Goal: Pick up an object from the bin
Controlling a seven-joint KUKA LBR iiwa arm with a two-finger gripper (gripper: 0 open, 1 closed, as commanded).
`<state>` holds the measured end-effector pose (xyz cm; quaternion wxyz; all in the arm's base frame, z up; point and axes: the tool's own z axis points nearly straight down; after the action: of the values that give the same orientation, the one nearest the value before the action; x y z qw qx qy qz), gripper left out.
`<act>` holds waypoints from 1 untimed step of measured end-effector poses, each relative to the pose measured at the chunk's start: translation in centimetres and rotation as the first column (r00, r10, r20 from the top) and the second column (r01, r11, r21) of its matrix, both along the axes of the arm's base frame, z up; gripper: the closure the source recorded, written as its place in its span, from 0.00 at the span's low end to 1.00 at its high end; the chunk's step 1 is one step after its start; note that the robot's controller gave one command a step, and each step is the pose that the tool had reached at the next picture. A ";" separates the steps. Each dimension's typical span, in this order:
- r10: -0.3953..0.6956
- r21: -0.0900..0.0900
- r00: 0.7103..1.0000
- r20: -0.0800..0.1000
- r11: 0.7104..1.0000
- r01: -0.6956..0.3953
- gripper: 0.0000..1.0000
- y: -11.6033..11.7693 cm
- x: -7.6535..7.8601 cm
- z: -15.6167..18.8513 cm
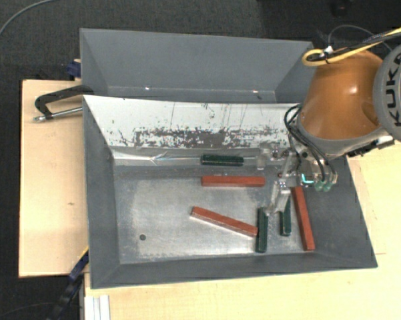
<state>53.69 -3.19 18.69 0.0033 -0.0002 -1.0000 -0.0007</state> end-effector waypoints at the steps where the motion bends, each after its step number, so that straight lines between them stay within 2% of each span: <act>1: 0.164 0.002 0.986 0.000 0.986 -0.164 0.00 2.8 -1.6 -12.0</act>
Offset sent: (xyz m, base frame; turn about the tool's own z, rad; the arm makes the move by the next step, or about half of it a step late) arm -0.0145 0.0268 -0.1169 -0.1643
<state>52.07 -0.35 6.68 0.0036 0.0822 -0.9966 -0.0012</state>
